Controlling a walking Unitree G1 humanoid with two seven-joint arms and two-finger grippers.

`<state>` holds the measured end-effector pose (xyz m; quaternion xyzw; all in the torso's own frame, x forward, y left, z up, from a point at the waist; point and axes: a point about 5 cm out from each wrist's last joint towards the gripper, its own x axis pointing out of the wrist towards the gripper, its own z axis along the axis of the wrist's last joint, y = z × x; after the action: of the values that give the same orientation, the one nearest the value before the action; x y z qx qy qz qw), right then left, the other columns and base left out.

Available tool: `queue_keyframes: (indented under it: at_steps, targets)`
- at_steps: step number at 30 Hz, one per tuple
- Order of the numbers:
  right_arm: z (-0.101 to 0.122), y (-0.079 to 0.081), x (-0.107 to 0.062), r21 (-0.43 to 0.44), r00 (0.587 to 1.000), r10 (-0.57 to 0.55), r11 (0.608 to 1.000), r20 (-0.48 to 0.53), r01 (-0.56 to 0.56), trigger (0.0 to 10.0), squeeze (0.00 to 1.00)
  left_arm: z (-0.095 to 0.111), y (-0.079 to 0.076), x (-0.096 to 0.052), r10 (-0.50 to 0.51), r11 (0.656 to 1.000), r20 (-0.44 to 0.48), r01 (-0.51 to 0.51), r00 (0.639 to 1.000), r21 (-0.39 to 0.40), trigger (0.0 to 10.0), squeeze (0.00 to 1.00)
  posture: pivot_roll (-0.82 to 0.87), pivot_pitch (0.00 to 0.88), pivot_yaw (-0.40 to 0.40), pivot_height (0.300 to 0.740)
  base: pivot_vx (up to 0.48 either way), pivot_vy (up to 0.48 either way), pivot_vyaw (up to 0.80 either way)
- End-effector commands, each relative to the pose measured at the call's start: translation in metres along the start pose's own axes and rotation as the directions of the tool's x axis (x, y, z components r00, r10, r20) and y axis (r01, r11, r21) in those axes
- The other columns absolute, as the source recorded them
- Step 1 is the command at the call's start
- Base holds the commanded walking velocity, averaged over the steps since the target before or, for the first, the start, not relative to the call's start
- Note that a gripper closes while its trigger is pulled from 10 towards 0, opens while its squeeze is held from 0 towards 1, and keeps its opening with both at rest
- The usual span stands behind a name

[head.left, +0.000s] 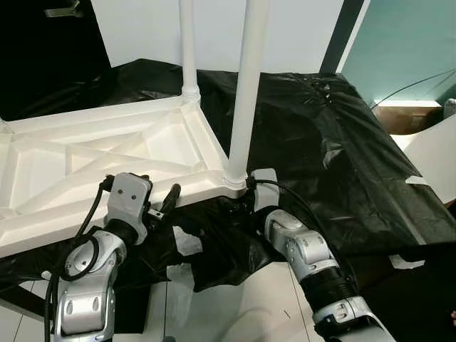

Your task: Building children table

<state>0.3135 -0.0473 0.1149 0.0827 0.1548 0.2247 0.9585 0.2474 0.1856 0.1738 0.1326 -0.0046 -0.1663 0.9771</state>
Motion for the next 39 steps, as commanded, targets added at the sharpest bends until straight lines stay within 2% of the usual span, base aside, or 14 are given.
queue_keyframes:
  at_steps: [1,3,6,7,10,14,16,20,23,25,27,30,35,39]
  targets:
    - [-0.003,-0.003,-0.003,0.014,1.000,-0.013,1.000,-0.018,0.013,10.0,0.00,-0.002,0.002,0.001,0.077,0.997,-0.012,-0.077,0.997,-0.002,10.0,0.00,0.17,0.048,-0.097,0.740,0.000,0.000,0.00]
    - [-0.001,-0.001,-0.005,0.006,1.000,0.008,1.000,-0.010,-0.008,10.0,0.00,-0.002,0.002,0.001,0.075,0.997,-0.012,-0.075,0.997,-0.002,10.0,0.00,0.17,0.052,-0.092,0.740,0.000,0.000,0.00]
    - [0.006,0.020,-0.007,-0.029,0.985,0.168,0.985,0.026,-0.168,10.0,0.00,0.001,0.006,0.003,0.076,0.997,-0.006,-0.076,0.997,0.006,10.0,0.00,0.16,0.055,-0.080,0.740,0.000,0.000,0.00]
    - [0.006,0.020,-0.007,-0.029,0.985,0.168,0.985,0.026,-0.168,10.0,0.00,0.001,0.006,0.003,0.076,0.997,-0.006,-0.076,0.997,0.006,10.0,0.00,0.16,0.055,-0.080,0.740,0.000,0.000,0.00]
    - [0.009,0.035,-0.009,-0.047,0.959,0.279,0.960,0.040,-0.277,10.0,0.00,0.004,0.015,0.003,0.086,0.996,0.006,-0.086,0.996,0.015,10.0,0.00,0.16,0.052,-0.077,0.740,0.000,0.000,0.00]
    - [0.014,0.047,-0.012,-0.069,0.927,0.369,0.929,0.062,-0.365,10.0,0.00,0.006,0.024,0.001,0.107,0.994,0.010,-0.108,0.994,0.027,10.0,0.00,0.17,0.043,-0.079,0.740,0.000,0.000,0.00]
    - [0.014,0.047,-0.012,-0.069,0.927,0.369,0.929,0.062,-0.365,10.0,0.00,0.006,0.024,0.001,0.107,0.994,0.010,-0.108,0.994,0.027,10.0,0.00,0.17,0.043,-0.079,0.740,0.000,0.000,0.00]
    - [0.022,0.054,-0.008,-0.097,0.897,0.431,0.901,0.096,-0.422,10.0,0.00,0.007,0.031,-0.001,0.130,0.991,0.013,-0.131,0.991,0.041,10.0,0.00,0.18,0.028,-0.087,0.740,0.000,0.000,0.00]
    - [0.025,0.056,-0.006,-0.110,0.890,0.443,0.895,0.108,-0.432,10.0,0.00,0.007,0.032,-0.001,0.135,0.990,0.014,-0.135,0.991,0.043,10.0,0.00,0.19,0.019,-0.092,0.740,0.000,0.000,0.00]
    - [0.035,0.052,0.006,-0.112,0.884,0.444,0.895,0.149,-0.431,10.0,0.00,0.006,0.030,-0.004,0.108,0.993,0.005,-0.108,0.994,0.050,10.0,0.00,0.21,0.002,-0.099,0.740,0.000,0.000,0.00]
    - [0.035,0.052,0.006,-0.112,0.884,0.444,0.895,0.149,-0.431,10.0,0.00,0.006,0.030,-0.004,0.108,0.993,0.005,-0.108,0.994,0.050,10.0,0.00,0.21,0.002,-0.099,0.740,0.000,0.000,0.00]
    - [0.048,0.038,0.020,-0.085,0.888,0.417,0.909,0.195,-0.408,10.0,0.00,0.007,0.028,-0.012,0.095,0.995,0.010,-0.095,0.995,0.009,10.0,0.00,0.23,0.000,-0.106,0.740,0.000,0.000,0.00]
    - [0.053,0.028,0.024,-0.064,0.887,0.407,0.913,0.217,-0.403,10.0,0.00,0.008,0.024,-0.017,0.069,0.998,0.008,-0.069,0.998,-0.011,10.0,0.00,0.24,0.000,-0.113,0.740,0.000,0.000,0.00]
    - [0.060,0.018,0.030,-0.027,0.879,0.411,0.908,0.240,-0.417,10.0,0.00,0.003,0.011,-0.026,-0.038,0.999,-0.022,0.037,0.999,-0.037,10.0,0.00,0.24,0.009,-0.113,0.740,0.000,0.000,0.00]
